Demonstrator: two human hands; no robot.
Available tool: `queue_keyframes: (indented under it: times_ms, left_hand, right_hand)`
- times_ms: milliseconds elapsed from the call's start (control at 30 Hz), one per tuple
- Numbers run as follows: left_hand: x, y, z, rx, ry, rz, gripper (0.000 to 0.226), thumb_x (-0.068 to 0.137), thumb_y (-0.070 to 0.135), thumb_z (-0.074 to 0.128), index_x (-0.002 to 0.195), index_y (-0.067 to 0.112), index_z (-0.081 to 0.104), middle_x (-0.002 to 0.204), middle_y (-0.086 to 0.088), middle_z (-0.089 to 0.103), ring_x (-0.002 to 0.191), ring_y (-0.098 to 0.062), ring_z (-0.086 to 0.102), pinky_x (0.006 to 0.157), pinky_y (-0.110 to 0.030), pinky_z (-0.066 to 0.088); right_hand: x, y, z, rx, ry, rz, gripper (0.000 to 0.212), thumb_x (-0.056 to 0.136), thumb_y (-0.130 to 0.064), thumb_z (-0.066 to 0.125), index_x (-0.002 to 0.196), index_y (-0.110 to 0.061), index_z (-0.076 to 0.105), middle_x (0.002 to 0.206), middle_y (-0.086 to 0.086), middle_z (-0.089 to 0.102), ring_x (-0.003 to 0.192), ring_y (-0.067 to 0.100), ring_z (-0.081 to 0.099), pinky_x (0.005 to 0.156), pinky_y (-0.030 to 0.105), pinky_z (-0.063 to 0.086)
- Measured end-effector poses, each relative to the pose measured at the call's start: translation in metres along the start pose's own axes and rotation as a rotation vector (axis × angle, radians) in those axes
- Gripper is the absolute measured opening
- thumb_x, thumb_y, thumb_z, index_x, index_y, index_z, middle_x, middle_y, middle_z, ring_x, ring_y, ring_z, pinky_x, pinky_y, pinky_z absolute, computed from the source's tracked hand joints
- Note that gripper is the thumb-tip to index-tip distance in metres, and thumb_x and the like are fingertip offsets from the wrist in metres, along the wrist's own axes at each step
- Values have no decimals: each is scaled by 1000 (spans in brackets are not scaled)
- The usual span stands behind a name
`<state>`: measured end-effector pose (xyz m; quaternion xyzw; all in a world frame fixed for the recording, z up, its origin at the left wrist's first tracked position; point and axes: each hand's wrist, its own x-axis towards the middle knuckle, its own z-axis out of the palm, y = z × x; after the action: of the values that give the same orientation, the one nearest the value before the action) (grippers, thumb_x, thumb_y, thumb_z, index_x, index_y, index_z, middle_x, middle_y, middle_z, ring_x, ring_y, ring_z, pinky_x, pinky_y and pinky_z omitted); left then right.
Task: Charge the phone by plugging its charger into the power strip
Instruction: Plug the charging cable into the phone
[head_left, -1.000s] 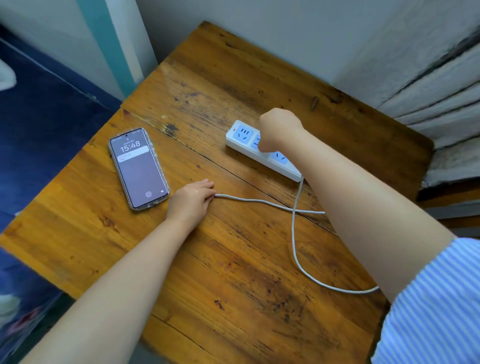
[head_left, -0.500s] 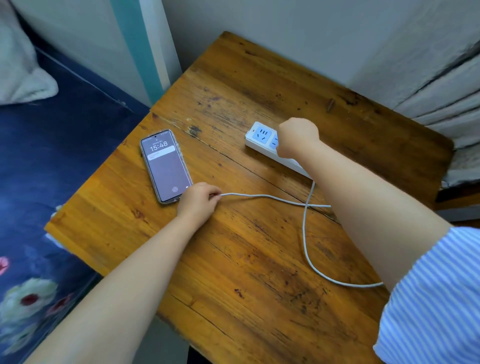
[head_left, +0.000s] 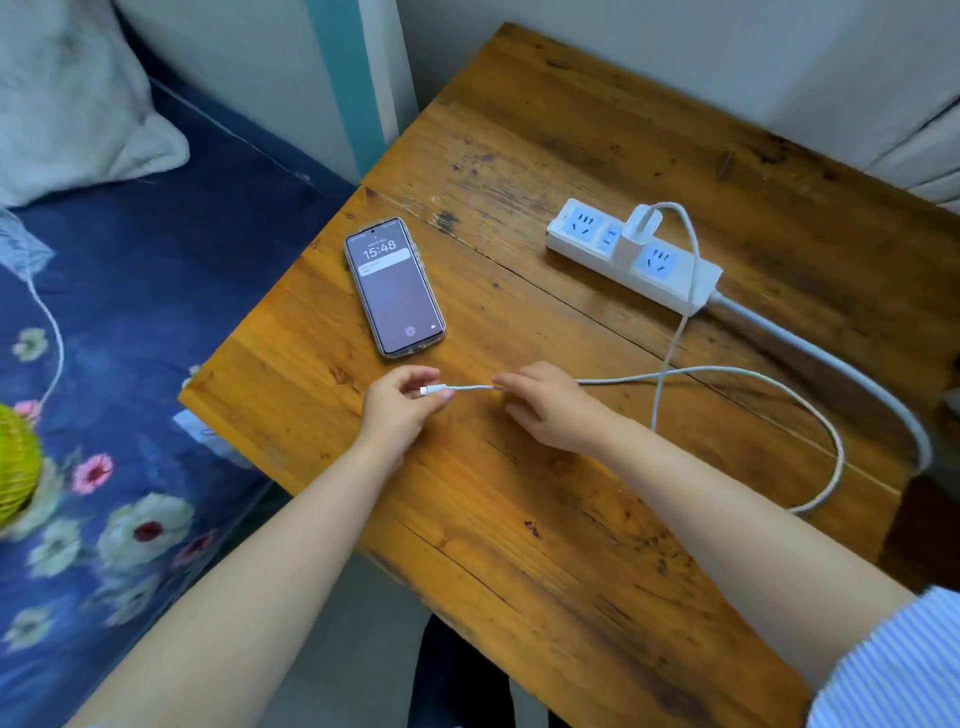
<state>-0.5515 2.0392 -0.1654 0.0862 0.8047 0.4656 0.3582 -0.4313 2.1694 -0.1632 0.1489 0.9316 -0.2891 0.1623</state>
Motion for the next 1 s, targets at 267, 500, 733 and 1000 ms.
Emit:
queue_keyframes:
  times_ms: [267,500,733,1000]
  left_hand:
    - [17,11,-10,201,302,-2,60,81,29,67,131,9,40,134,-12,42,115,-22,46,94,-37,44]
    - [66,32,12,549,279,-205,114,68,54,70,144,6,0,145,-22,25,132,-35,27,110,-43,29]
    - [86,45,22,659,342,-284,119,65,60,69,142,-3,4,144,-21,27,129,-33,29,103,-40,38]
    - [89,67,15,164,162,-452,92,64,53,73,134,8,34,131,-12,44,116,-30,45,96,-41,45]
  right_hand:
    - [-10,5,-1,195,334,250,21,86,-4,47,96,4,64,99,21,62,93,33,54,76,34,43]
    - [-22,8,-11,292,398,432,28,86,2,38,106,0,56,92,15,54,92,31,52,74,35,39]
    - [-20,10,-14,298,502,464,29,94,-17,41,95,1,64,86,20,60,81,30,52,69,38,41]
    - [-23,10,-18,473,534,389,29,90,-2,40,114,-1,57,94,13,59,88,18,49,74,21,32]
